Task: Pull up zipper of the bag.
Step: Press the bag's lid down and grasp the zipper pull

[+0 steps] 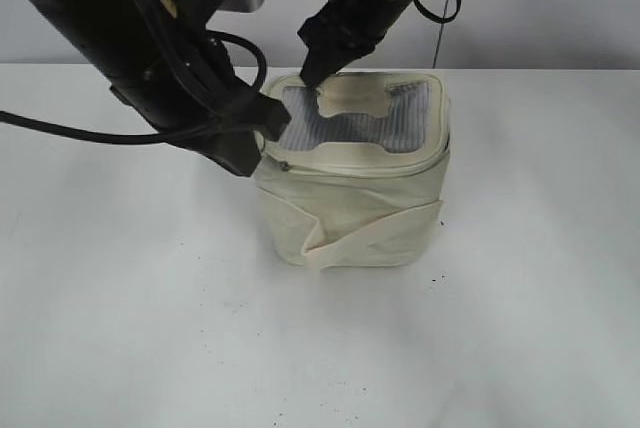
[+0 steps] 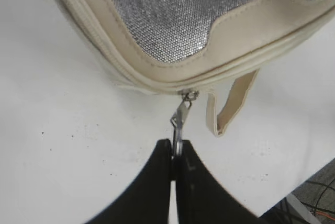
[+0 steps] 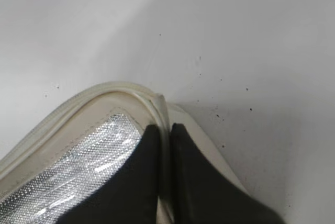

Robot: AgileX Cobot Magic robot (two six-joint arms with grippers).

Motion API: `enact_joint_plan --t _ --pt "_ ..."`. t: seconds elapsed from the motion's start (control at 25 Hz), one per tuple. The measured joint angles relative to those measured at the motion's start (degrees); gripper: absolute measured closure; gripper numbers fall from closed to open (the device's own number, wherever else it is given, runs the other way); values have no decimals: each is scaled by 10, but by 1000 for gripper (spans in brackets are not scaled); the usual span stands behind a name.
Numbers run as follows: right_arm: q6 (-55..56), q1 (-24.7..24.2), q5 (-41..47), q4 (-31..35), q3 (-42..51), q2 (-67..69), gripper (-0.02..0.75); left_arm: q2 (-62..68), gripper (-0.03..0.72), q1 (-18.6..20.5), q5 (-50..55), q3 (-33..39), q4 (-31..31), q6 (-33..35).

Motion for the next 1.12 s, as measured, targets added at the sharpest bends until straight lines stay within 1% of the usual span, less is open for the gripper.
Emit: enact_joint_plan --t 0.12,0.28,0.36,0.44,0.6,0.72,0.96,1.12 --pt "13 0 -10 0 0 0 728 0 690 5 -1 0 2 0" --pt "18 0 -11 0 0 0 729 0 690 -4 -5 0 -39 -1" --pt "19 0 -11 0 0 0 729 2 690 -20 -11 0 -57 -2" --pt "20 0 -7 3 0 0 729 12 690 -45 -30 0 -58 -4" --pt "20 0 -5 4 0 0 729 51 690 -93 -76 0 -90 -4" --pt "20 0 -2 4 0 0 729 69 690 -113 -111 0 -104 -4" --pt "20 0 2 4 -1 0 729 74 690 -118 -122 0 -105 -4" --pt "27 0 7 4 -1 0 727 73 690 -118 -101 0 -91 -4"
